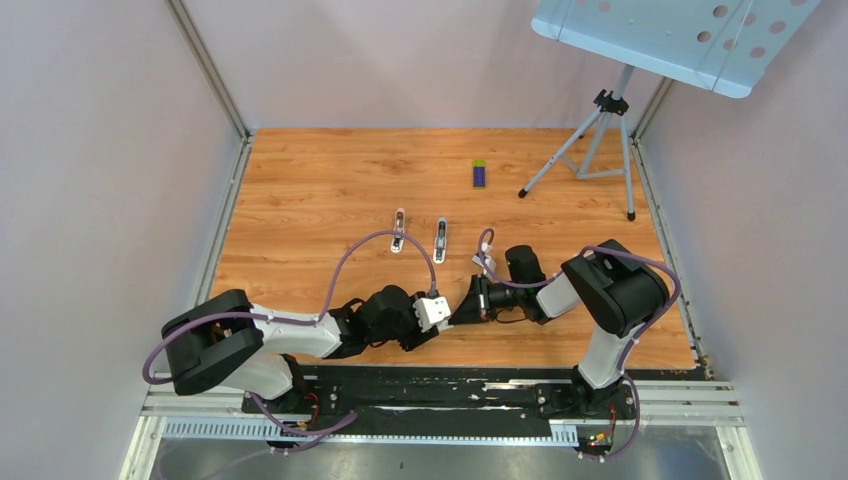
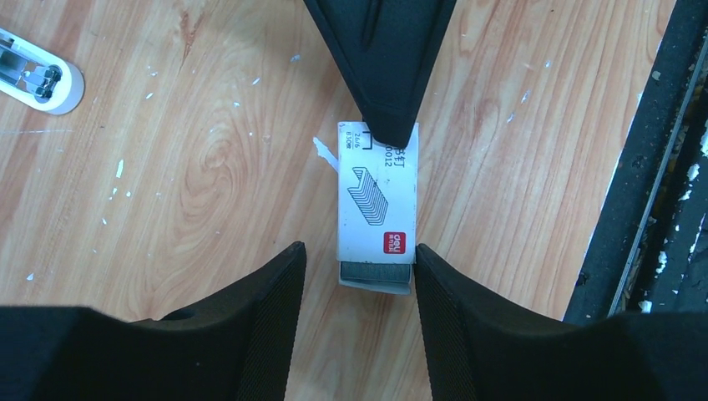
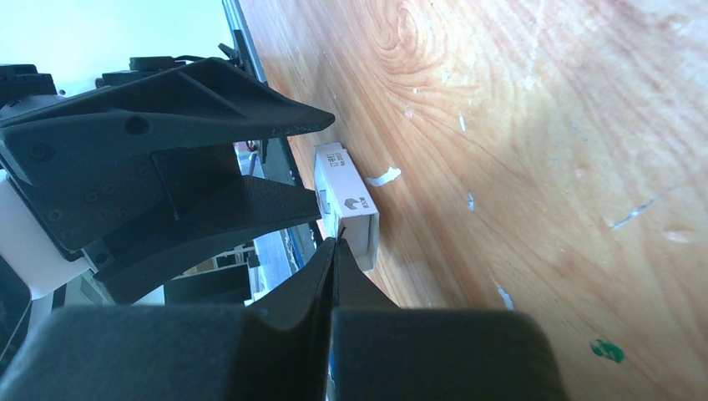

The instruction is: Load the staples into the stapler

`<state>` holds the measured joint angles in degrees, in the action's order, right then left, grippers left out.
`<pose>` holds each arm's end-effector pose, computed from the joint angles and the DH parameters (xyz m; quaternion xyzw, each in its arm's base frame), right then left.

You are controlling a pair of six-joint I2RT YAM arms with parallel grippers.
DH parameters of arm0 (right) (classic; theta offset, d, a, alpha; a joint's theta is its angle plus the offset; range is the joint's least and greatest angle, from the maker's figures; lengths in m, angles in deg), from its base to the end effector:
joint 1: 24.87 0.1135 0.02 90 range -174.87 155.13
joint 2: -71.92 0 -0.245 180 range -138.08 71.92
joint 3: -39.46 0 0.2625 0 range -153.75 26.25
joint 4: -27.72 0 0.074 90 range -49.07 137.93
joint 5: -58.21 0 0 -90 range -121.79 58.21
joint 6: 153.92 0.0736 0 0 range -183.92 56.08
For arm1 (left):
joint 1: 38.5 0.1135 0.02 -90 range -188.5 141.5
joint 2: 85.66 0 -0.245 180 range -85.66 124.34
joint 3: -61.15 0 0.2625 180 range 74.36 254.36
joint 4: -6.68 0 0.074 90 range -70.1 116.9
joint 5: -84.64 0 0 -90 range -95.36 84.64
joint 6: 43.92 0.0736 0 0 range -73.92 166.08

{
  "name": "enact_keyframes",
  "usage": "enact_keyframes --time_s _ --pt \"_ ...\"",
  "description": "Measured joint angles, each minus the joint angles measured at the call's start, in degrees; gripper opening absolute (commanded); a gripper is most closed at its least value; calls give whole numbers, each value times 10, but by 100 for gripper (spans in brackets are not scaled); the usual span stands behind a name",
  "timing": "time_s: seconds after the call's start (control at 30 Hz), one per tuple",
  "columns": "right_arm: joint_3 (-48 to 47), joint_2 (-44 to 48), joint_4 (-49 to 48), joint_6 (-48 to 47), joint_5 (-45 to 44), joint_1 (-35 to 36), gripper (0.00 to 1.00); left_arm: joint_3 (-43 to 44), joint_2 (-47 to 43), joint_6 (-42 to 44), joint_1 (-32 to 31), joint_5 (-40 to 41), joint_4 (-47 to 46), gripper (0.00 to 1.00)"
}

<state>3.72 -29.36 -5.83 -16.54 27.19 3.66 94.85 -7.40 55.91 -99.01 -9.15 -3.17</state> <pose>0.2084 0.1851 0.0555 -0.1108 0.7901 0.5991 0.0680 0.1328 -0.2447 0.0852 0.5225 0.7149 -0.2249 0.4066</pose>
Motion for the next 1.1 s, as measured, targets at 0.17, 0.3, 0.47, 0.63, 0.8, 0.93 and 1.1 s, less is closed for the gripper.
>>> enact_keyframes --time_s 0.17,0.3,0.47,0.63,0.8,0.93,1.1 --pt "0 1 3 -1 0 -9 0 1 -3 -3 0 -2 10 47" --pt "0 2 8 -3 2 -16 0 2 -7 -4 0 -3 17 43" --pt "0 2 14 -5 4 -17 0 2 -7 -3 0 -6 19 44" --pt "0 2 14 -7 11 -17 0 11 -3 2 0 -7 31 46" --pt "-1 2 15 -9 12 -17 0 17 0 9 0 -12 37 42" --pt "-1 2 15 -11 13 -17 0 17 0 11 0 -16 38 39" --pt "-1 2 17 -14 15 -19 1 18 1 11 0 -19 39 34"
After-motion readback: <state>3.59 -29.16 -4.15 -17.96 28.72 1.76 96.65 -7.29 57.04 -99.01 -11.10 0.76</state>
